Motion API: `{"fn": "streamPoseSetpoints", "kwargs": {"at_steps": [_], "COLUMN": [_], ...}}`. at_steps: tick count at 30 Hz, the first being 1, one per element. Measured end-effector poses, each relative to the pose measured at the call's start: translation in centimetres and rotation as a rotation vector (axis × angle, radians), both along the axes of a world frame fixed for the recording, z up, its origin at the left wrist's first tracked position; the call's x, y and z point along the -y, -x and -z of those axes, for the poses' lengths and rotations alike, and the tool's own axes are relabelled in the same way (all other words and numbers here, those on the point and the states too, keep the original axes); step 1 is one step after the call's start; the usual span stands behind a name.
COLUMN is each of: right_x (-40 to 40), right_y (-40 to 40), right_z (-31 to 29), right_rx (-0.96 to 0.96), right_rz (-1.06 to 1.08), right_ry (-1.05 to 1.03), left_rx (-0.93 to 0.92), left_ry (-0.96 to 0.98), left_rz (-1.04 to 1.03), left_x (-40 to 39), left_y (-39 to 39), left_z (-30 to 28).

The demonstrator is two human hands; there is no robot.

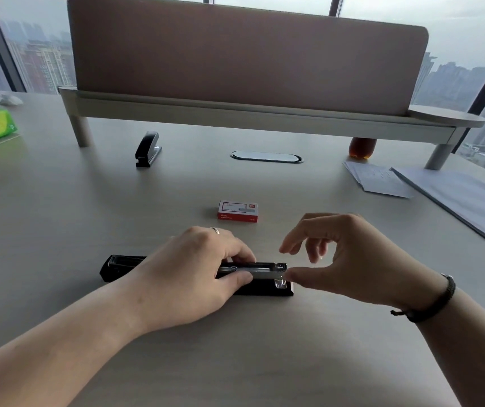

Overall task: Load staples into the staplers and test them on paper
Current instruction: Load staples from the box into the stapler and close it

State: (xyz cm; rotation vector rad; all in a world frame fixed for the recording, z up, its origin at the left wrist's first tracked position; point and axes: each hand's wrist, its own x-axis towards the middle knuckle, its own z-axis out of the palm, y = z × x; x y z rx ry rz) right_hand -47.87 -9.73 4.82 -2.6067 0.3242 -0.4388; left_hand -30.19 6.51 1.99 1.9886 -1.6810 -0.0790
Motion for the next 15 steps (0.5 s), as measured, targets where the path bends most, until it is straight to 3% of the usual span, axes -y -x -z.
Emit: {"fn": "streamPoseSetpoints", "kwargs": {"at_steps": [15], "right_x": [-0.4], "right_y": [-0.6], "right_z": [1.1], "right_rx": [-0.035], "right_rz": [-0.071], "right_ry": [0.112], "left_rx": [0.008], "left_ry": [0.001], "left_rz": [0.009], "left_x": [0.0], "left_y": [0.0], "left_z": [0.0]}}
